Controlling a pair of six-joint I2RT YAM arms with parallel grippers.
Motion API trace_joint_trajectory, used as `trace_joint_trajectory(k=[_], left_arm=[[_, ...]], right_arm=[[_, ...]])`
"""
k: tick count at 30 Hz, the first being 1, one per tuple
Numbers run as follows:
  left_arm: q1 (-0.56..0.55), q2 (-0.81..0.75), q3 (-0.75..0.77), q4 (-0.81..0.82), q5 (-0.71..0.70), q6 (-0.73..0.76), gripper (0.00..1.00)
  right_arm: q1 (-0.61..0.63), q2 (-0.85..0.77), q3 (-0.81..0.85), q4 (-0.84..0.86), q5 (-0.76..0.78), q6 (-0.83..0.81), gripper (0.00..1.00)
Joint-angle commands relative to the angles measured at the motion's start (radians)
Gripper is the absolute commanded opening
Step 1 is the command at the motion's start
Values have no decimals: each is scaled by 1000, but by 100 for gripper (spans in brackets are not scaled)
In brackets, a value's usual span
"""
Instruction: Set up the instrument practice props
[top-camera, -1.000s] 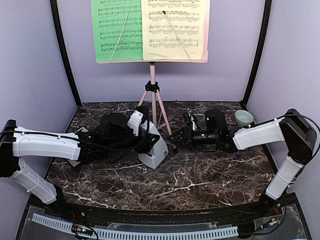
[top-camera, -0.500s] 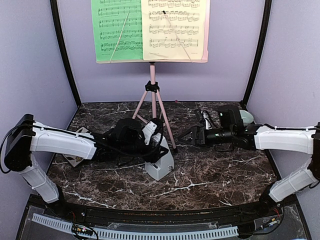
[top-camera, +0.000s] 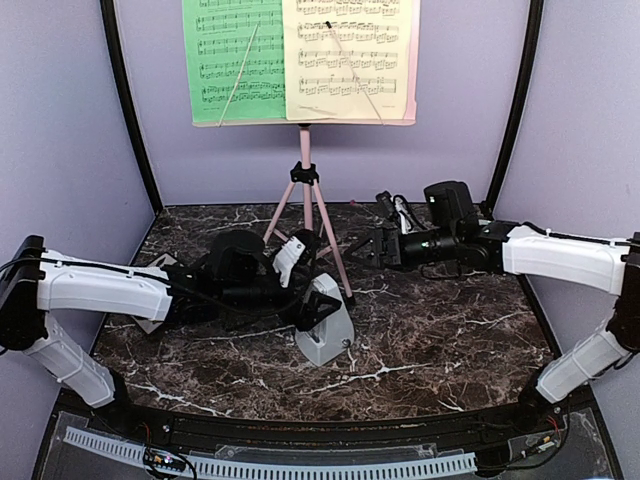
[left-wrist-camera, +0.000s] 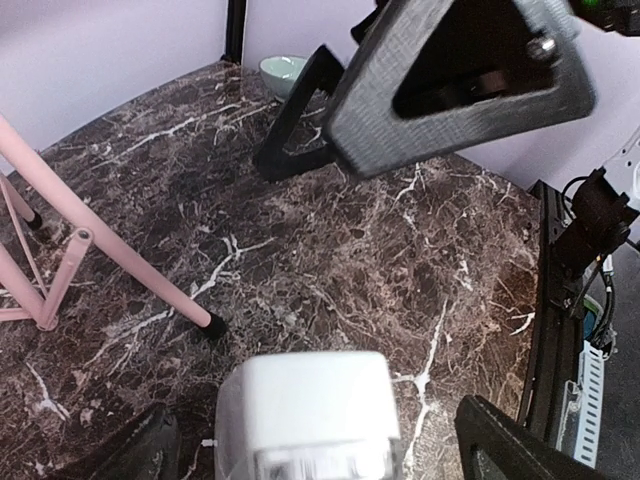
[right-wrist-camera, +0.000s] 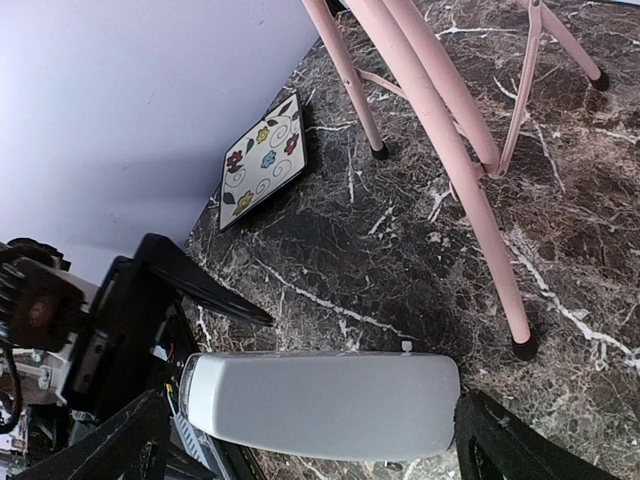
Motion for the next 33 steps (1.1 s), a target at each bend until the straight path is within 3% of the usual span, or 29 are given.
trace_joint_trajectory(k=[1,8,17,24,33], left_arm=[[5,-124,-66,16,5,8,99],[5,-166,-102,1,-12,13,84],[5,-102,-67,40,-18,16,77],[5,-80,-58,51,-5,27,64],[4,-84,-59,66,-25,30,62]], right_arm=[[15,35,64,-47,-25,-41,100],[66,68,115,-134,-19,-110,100],[95,157,187,-163,-13,-111,97],[94,204,214,-217,-7,-126,96],[97,189,159,-257,6,-162,95]])
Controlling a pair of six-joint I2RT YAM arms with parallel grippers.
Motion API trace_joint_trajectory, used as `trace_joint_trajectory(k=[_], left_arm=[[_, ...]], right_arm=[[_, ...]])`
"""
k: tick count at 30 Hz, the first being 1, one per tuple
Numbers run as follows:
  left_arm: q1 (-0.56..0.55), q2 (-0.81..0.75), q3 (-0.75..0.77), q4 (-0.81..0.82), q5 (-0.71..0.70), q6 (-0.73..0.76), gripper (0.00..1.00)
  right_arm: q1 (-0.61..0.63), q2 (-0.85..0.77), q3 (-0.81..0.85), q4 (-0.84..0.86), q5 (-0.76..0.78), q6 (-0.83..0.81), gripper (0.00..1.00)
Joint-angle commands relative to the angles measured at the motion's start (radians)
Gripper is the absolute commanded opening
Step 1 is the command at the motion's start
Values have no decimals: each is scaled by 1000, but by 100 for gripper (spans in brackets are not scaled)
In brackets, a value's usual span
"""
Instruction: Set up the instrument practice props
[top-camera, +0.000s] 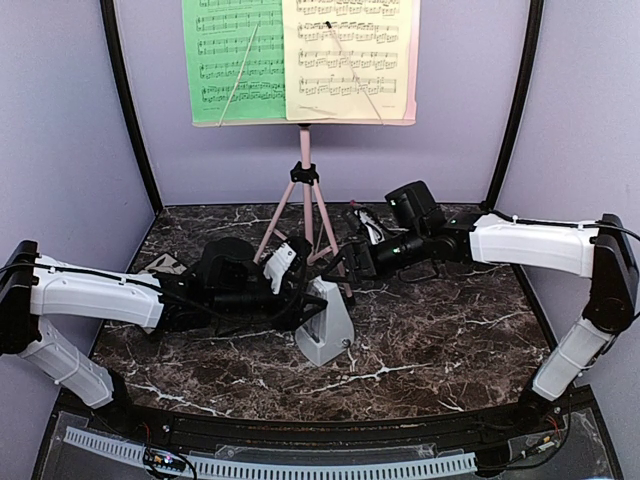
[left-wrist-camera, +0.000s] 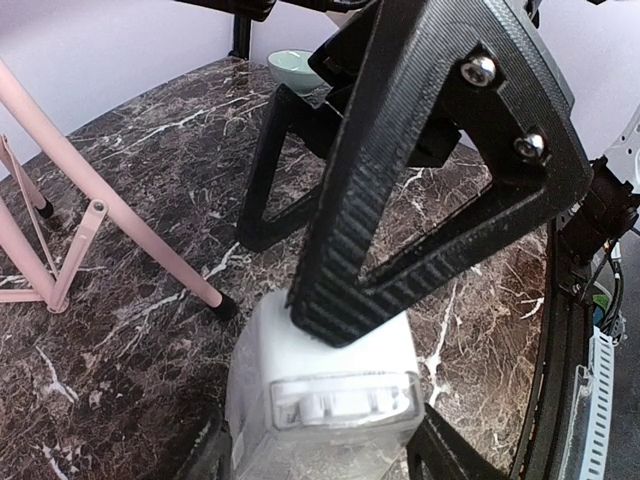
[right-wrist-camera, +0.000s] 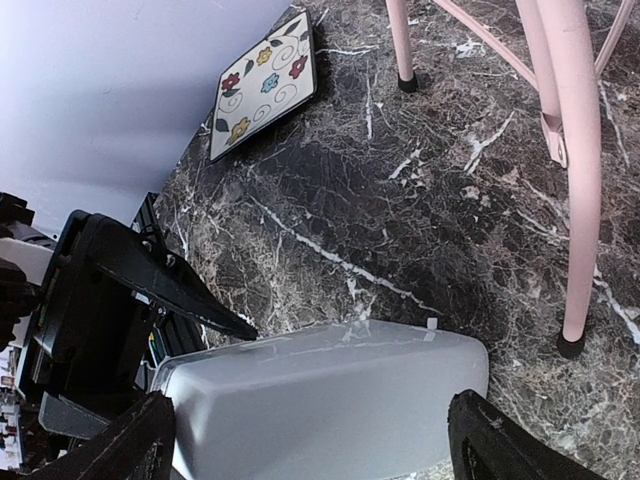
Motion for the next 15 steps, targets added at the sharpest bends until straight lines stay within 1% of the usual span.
trace_joint_trajectory(k=[1,4,6,15], left_arm=[[4,-9,33,39,-7,18,62],[4,-13,39,51,-8,22,62],[4,-20,33,64,-4,22,59],[4,-67,-33,80,21,16,35]], right_arm=[[6,-3,-32,-65,27,-42,95],[9,-3,-66,-68,38,-51,95],[10,3,-71,-70,47,-59,95],[15,29,-103,-104,95,-93,94]])
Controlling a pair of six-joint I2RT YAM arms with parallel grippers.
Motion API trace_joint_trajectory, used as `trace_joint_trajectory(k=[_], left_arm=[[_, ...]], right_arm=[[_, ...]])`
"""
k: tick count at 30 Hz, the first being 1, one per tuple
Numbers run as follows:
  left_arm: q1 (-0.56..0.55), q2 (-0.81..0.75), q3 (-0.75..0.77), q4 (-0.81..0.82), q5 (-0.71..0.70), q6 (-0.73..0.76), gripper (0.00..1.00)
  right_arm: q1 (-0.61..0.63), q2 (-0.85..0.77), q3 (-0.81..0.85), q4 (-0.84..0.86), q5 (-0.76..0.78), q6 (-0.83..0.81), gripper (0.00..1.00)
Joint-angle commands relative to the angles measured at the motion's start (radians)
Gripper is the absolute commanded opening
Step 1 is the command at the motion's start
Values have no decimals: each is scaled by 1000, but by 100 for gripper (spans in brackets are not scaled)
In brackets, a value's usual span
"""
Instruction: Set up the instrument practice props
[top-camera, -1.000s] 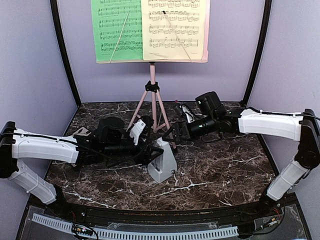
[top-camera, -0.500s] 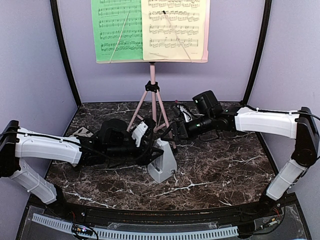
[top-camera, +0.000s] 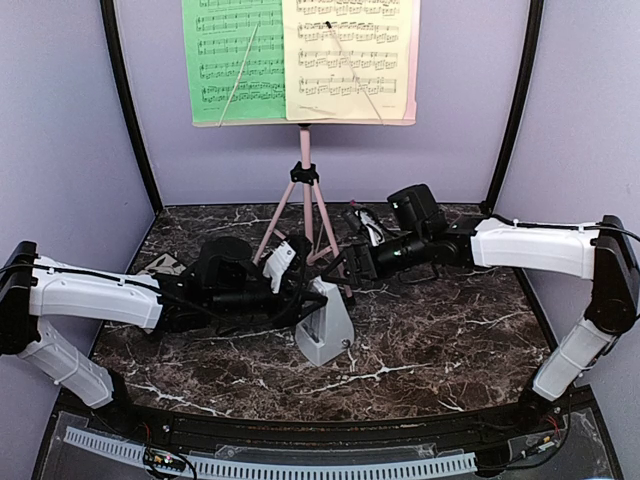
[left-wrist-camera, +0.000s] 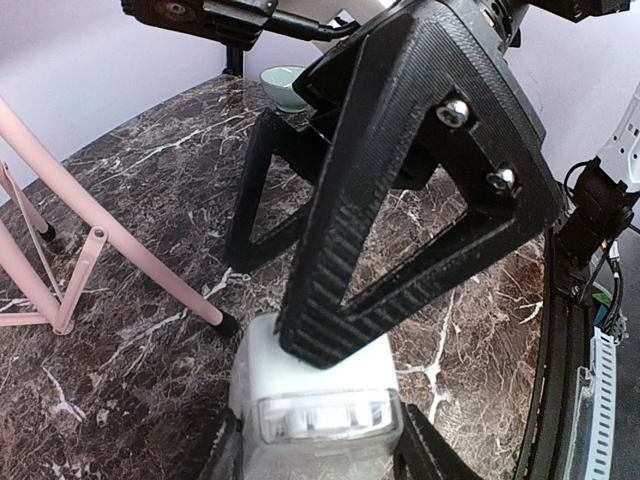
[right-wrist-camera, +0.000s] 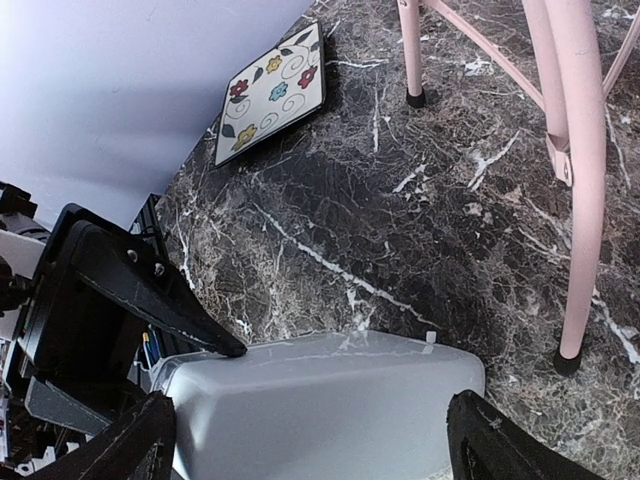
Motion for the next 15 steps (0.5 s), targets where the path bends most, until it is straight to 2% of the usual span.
trace_joint_trajectory(k=[1,9,15], left_arm=[[4,-65,-38,45,18,-5,34],[-2,-66,-43,19,36,28,22],[-12,-73,-51,2,46,38,18]], right_arm=[[14,42,-70,-169,92,-70,94],[9,48,-186,-146,127,-90,92],[1,56,-269,-118,143,-98,92]])
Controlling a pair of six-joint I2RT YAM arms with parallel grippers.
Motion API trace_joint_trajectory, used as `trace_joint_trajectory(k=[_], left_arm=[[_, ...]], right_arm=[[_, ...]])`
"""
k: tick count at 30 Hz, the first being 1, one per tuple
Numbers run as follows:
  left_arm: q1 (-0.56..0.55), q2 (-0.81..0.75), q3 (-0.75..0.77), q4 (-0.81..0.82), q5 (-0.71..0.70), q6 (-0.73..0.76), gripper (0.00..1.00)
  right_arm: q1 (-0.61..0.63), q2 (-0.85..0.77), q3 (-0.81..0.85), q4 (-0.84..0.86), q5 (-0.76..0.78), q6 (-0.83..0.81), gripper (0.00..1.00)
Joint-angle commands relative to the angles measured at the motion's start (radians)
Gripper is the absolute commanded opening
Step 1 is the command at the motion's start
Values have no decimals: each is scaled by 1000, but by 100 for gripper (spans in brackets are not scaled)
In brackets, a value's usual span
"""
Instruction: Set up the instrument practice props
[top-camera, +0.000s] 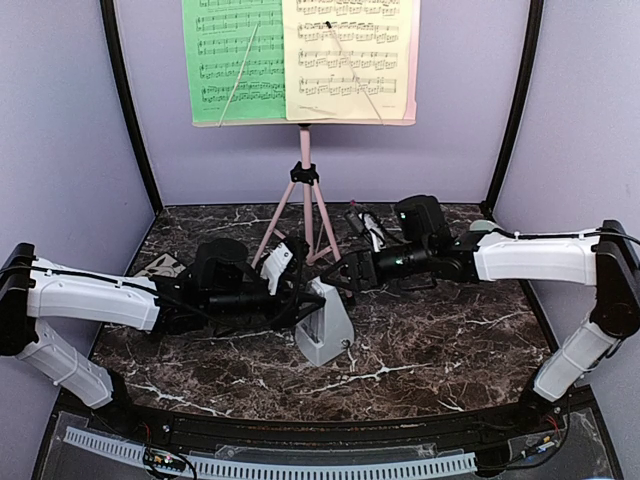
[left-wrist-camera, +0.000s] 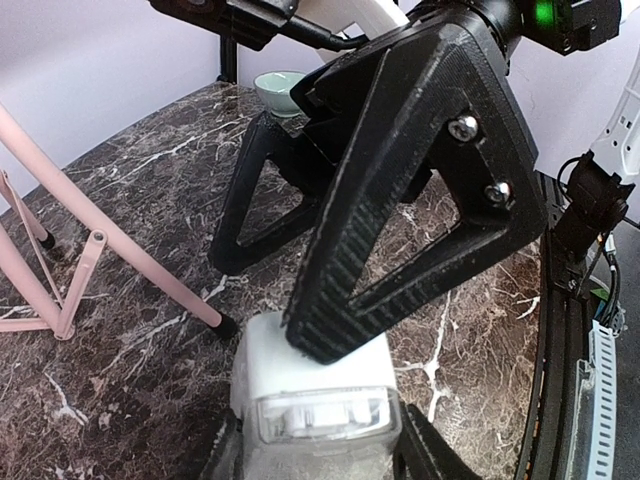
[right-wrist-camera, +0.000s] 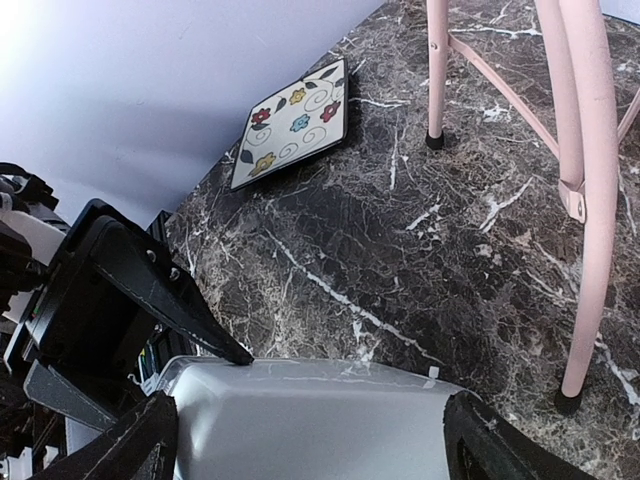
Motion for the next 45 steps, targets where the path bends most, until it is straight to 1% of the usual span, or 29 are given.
trace_joint_trajectory(k=[1,11,16,18,20,23,26,28,30,38,42,45], left_arm=[[-11,-56,-18,-28,30,18,18],[-21,-103,-29,-31,-5,47,13],[-21,-150,-45,-35,-35,-3,12],[-13,-180,-39,-107,-67,-49,12],[12,-211,-37,-227,-78,-124,12],[78,-229,-4,-435,-75,-219,13],[141,-178,65,-640,-55,-243,14],[174,-122,101,-724,-33,-243,14],[201,-61,131,-770,-23,-248,14],[277,168,231,-801,-19,-263,15],[295,232,264,-812,-50,-262,15],[303,265,276,-826,-82,-269,16]], right_arm=[[-9,83,-159,-294,131,-78,91],[-20,107,-211,-271,141,-96,90],[-20,99,-188,-282,134,-105,90],[-19,92,-166,-292,129,-111,90],[-17,84,-139,-297,116,-116,90],[-10,76,-101,-307,102,-123,90],[-5,70,-69,-309,87,-122,90],[-3,70,-49,-310,81,-121,91],[2,72,-27,-315,75,-120,91],[14,79,84,-332,59,-119,92],[26,65,170,-352,55,-103,93],[34,46,200,-353,60,-85,95]])
